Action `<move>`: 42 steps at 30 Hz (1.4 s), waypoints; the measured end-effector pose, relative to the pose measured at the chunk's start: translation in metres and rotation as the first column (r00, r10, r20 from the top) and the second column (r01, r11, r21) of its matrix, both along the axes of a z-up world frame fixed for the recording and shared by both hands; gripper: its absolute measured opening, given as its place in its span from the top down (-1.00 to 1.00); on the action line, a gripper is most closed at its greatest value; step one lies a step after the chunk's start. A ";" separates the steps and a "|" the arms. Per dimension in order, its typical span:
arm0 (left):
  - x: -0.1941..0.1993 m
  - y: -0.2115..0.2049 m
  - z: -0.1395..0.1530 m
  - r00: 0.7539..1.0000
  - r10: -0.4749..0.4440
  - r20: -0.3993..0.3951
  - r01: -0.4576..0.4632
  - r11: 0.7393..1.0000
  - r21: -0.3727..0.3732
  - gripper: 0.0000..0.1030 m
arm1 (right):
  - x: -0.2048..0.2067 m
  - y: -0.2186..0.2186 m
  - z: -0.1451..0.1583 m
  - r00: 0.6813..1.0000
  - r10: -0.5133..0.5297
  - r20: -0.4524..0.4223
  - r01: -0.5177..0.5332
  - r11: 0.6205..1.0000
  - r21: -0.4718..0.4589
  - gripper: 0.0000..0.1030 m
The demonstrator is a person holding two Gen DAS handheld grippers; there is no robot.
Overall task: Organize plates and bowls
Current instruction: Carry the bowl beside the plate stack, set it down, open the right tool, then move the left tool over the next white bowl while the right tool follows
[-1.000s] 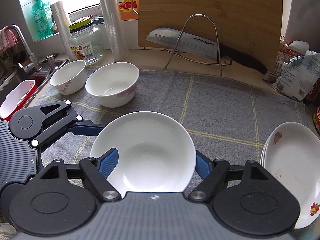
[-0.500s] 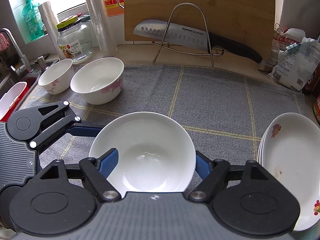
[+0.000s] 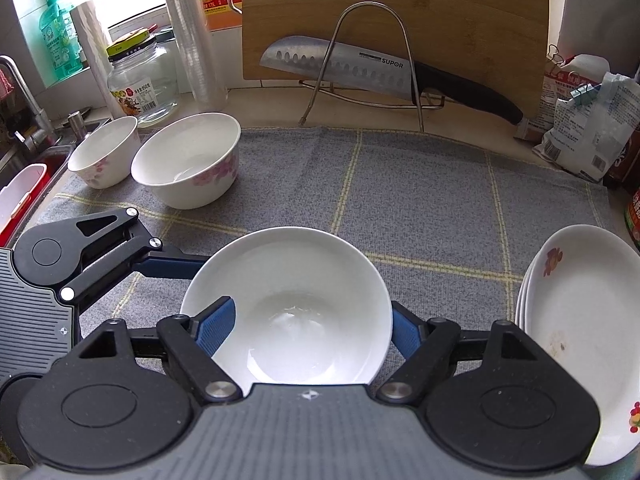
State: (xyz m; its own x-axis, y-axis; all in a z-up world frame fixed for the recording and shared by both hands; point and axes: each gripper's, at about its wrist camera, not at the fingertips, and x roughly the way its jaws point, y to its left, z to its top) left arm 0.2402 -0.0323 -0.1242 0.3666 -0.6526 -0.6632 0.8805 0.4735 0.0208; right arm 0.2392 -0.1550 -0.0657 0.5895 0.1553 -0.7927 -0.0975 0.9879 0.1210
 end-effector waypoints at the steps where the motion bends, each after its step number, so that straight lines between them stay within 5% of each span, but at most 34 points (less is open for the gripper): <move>1: 0.000 0.000 0.000 1.000 0.001 0.004 -0.001 1.000 0.001 -0.78 | 0.000 0.000 0.000 1.000 0.000 0.001 0.000 1.000 0.003 -0.67; 5: 0.000 0.001 0.000 1.000 0.006 -0.002 -0.006 1.000 0.007 -0.86 | -0.003 0.002 0.004 1.000 0.001 0.028 -0.001 1.000 -0.003 -0.99; 16: -0.009 0.038 0.022 0.992 0.123 -0.035 -0.123 0.992 0.000 -0.94 | -0.016 0.002 0.021 0.996 -0.014 0.089 0.018 0.999 -0.040 -1.00; 30: 0.001 0.102 0.041 0.942 0.335 -0.031 -0.333 0.941 0.055 -0.94 | -0.016 0.030 0.034 0.989 0.044 0.141 -0.029 0.994 -0.107 -1.00; 35: 0.008 0.111 0.049 0.910 0.412 -0.050 -0.410 0.911 0.052 -0.94 | -0.008 0.039 0.036 0.979 0.136 0.151 -0.116 0.985 -0.129 -1.00; 42: 0.017 0.116 0.061 0.812 0.581 -0.059 -0.577 0.813 0.079 -0.95 | 0.008 0.045 0.039 0.940 0.289 0.179 -0.264 0.953 -0.151 -1.00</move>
